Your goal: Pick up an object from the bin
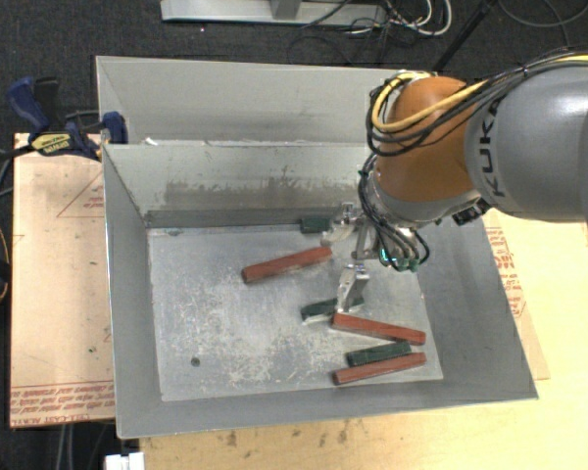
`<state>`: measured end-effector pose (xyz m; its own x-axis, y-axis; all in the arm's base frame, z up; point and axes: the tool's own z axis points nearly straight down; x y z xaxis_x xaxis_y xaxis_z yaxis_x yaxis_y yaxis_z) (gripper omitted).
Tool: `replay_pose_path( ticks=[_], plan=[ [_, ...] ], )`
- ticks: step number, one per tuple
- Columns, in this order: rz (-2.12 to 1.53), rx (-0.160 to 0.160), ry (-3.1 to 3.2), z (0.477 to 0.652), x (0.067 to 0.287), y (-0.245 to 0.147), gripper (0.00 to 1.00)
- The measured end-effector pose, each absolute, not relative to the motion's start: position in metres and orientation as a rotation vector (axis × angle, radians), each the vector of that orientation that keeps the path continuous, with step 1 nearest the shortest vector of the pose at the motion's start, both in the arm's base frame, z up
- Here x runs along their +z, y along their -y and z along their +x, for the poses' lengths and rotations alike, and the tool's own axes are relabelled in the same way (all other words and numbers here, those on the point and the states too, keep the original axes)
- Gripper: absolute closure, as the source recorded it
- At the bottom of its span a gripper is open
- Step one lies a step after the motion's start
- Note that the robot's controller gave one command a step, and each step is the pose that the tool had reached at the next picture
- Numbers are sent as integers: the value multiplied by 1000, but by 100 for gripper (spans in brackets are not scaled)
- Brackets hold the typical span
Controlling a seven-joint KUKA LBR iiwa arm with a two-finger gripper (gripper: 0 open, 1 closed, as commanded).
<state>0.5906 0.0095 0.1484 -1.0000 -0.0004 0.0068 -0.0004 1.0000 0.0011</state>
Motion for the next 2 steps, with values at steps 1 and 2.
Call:
replay_pose_path(
  ticks=[1, 2],
  plan=[
    [0, -2, 3137, 591, 150, -9, 0],
    [251, 0, 3137, 632, 165, 4, 100]
  ],
)
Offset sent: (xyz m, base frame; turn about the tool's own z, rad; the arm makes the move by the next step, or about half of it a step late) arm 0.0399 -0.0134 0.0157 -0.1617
